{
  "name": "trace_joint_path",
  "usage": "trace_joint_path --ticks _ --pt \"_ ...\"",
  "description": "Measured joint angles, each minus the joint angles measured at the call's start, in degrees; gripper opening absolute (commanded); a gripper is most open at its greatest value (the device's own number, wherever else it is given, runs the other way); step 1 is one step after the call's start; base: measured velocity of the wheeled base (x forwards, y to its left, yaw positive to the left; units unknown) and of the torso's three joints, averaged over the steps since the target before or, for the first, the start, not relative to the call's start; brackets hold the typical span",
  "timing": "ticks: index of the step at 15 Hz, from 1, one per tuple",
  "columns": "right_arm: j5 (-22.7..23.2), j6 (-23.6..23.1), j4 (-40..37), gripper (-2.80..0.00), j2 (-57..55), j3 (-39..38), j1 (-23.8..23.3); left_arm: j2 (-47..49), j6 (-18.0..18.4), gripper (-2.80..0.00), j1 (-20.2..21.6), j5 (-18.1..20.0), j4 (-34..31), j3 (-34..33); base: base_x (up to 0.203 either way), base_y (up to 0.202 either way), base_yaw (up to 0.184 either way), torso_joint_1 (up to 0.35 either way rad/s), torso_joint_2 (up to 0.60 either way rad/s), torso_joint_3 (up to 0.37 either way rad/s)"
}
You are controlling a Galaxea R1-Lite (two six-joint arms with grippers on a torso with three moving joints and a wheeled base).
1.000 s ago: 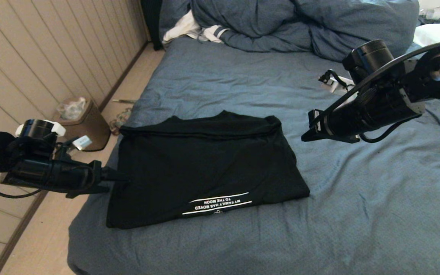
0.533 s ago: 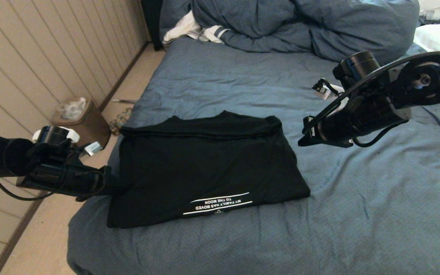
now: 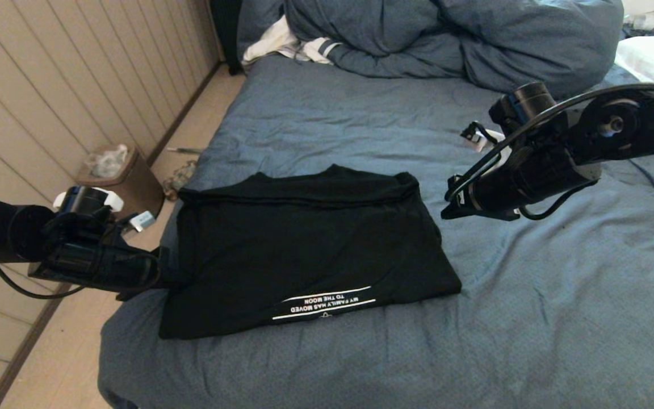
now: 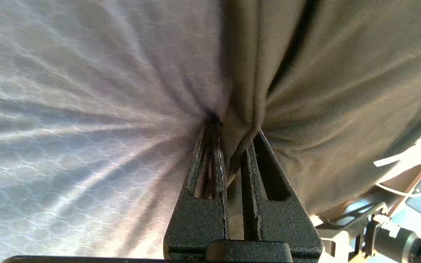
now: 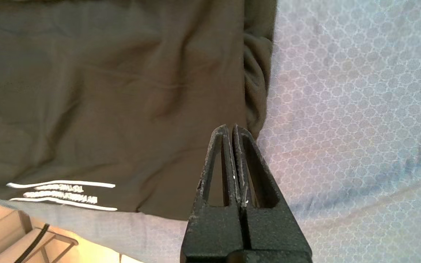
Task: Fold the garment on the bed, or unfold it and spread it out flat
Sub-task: Fold the black T-shirt
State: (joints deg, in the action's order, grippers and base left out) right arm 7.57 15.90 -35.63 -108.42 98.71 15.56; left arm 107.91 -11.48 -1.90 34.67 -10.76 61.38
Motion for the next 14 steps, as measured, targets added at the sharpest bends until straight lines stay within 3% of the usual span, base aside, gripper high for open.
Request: trace_joint_path --ticks 7,8,14 --pt "0.23 0.13 0.01 -2.80 -3.46 -0.04 -0.23 -2.12 -0.20 -2.80 -0.30 0.44 0.27 -1.29 0.000 0.000 0.000 0.000 0.00 0.000" --pt "0.14 0.12 -0.02 0.00 -3.88 -0.04 -0.06 -2.14 -0.22 -2.80 -0.35 0.37 0.32 -1.32 0.000 0.000 0.000 0.000 0.00 0.000" --pt "-0.20 0.17 0.06 0.00 -4.72 -0.15 -0.11 -2.29 -0.22 -2.80 -0.29 0.22 0.44 -1.35 0.000 0.000 0.000 0.000 0.00 0.000"
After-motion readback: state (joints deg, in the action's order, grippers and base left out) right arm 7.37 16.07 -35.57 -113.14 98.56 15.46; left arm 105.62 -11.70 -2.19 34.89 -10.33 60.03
